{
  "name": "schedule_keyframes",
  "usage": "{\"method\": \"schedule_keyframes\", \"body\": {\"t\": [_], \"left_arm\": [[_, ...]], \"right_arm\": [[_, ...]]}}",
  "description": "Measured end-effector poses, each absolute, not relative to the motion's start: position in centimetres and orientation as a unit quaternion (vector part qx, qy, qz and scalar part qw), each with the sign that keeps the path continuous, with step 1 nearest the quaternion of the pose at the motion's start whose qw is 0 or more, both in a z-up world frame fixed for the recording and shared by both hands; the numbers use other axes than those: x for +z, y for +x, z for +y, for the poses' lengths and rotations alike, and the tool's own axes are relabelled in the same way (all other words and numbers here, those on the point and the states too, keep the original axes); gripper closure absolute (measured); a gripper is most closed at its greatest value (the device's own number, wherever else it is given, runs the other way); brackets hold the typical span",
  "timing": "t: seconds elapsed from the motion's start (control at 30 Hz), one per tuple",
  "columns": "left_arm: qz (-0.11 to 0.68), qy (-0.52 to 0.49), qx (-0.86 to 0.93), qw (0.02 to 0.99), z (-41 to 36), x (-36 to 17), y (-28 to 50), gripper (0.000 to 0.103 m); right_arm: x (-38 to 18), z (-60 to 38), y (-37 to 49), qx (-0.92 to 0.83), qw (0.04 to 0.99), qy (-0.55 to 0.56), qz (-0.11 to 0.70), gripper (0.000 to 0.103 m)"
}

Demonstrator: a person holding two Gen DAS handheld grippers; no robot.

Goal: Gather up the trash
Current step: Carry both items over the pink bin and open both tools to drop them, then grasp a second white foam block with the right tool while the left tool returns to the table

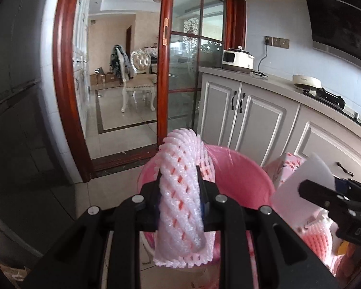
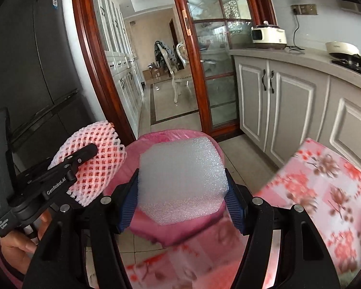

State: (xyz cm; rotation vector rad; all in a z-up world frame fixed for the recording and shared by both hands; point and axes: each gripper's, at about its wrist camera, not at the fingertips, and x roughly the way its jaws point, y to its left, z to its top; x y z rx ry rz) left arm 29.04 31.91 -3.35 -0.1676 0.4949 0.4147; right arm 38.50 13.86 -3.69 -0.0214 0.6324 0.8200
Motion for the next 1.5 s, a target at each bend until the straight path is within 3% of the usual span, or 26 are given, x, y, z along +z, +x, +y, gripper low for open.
{"method": "schedule_keyframes", "body": {"t": [0.13, 0.17, 0.23, 0.37, 0.57, 0.67, 0.8, 1.5], "left_arm": [[0.255, -0.09, 0.193, 0.943, 33.4, -4.6, 30.9, 0.076], [0.256, -0.096, 0.197, 0.942, 33.8, -4.8, 31.2, 0.075], [0.259, -0.111, 0.206, 0.937, 34.8, -5.4, 31.7, 0.059], [0.26, -0.122, 0.214, 0.934, 35.9, -5.8, 31.9, 0.059], [0.248, -0.108, 0.226, 0.936, 34.7, -5.5, 29.3, 0.048], [0.243, -0.104, 0.234, 0.935, 32.8, -5.7, 27.3, 0.041], [0.256, -0.085, 0.241, 0.932, 28.8, -6.4, 24.6, 0.023], [0.307, -0.036, 0.014, 0.951, 2.8, -9.4, 18.4, 0.021]], "right_arm": [[-4.8, 16.4, 40.4, 0.4, 0.861, -0.018, 0.313, 0.039], [-5.2, 17.0, 40.8, 0.404, 0.858, -0.019, 0.316, 0.033], [-5.6, 17.6, 41.0, 0.403, 0.858, -0.025, 0.318, 0.02], [-5.9, 17.3, 40.9, 0.405, 0.858, -0.021, 0.316, 0.021], [-4.9, 13.3, 38.2, 0.397, 0.869, -0.008, 0.295, 0.021], [-4.9, 10.4, 36.2, 0.384, 0.875, -0.002, 0.294, 0.021], [-5.0, 5.9, 33.0, 0.359, 0.885, 0.003, 0.296, 0.021], [-9.3, -21.7, 20.4, 0.115, 0.934, 0.065, 0.331, 0.021]]}}
